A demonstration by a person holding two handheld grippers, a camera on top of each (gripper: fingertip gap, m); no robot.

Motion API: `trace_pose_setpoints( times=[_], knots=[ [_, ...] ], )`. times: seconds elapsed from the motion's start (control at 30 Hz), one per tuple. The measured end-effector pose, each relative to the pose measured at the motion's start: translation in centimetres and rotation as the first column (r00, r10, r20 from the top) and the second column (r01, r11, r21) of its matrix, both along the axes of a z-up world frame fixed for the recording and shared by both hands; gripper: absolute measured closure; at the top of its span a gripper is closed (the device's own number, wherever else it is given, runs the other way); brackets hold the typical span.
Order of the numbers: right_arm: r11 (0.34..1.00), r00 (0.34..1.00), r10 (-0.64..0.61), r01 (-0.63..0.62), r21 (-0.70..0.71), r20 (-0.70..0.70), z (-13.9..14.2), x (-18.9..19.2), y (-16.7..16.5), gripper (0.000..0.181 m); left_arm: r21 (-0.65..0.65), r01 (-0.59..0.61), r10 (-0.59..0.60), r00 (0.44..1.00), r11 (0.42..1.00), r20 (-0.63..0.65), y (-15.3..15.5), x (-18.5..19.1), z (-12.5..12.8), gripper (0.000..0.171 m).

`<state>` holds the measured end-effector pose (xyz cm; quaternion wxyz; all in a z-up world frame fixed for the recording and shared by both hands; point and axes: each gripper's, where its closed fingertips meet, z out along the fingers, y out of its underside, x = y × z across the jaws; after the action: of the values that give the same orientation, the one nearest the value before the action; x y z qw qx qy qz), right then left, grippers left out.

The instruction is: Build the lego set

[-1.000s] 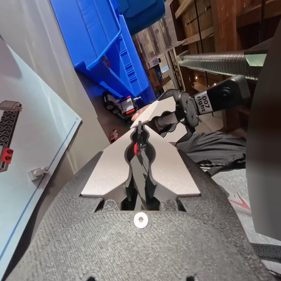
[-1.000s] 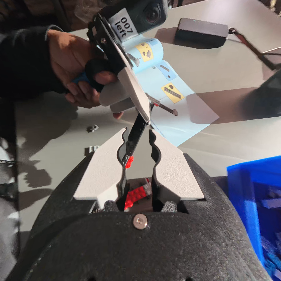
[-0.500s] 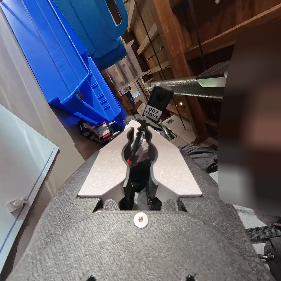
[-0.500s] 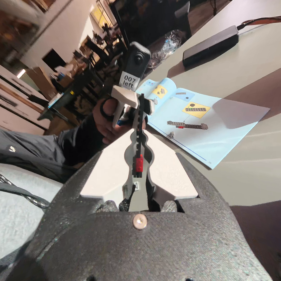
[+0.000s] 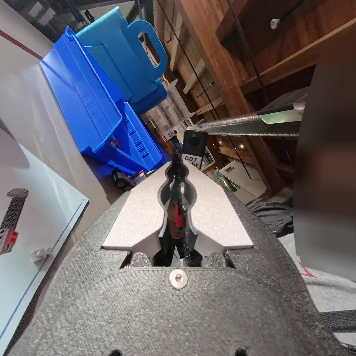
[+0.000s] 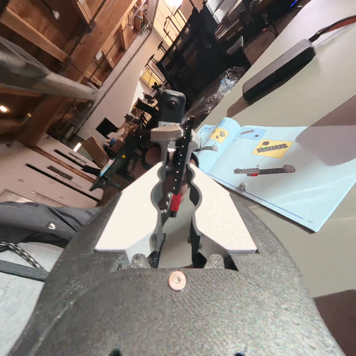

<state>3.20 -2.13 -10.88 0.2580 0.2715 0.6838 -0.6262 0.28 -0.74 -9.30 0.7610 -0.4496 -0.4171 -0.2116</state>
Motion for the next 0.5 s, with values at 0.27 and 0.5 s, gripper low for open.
trace_pose_setpoints(
  times=[0.27,0.5],
  knots=[
    [0.934,0.868,0.071,0.115,0.339,-0.491,-2.5,-3.0,-0.6,0.156,-0.051,-0.233,0.238,0.960,0.971,0.148,-7.5,2.3,-2.6,0.166],
    [0.733,0.732,0.377,0.138,0.666,-0.567,-10.1,-2.6,-2.8,0.165,0.021,-0.274,0.262,0.937,0.961,0.230,-7.9,5.8,-4.5,0.167]
  ],
)
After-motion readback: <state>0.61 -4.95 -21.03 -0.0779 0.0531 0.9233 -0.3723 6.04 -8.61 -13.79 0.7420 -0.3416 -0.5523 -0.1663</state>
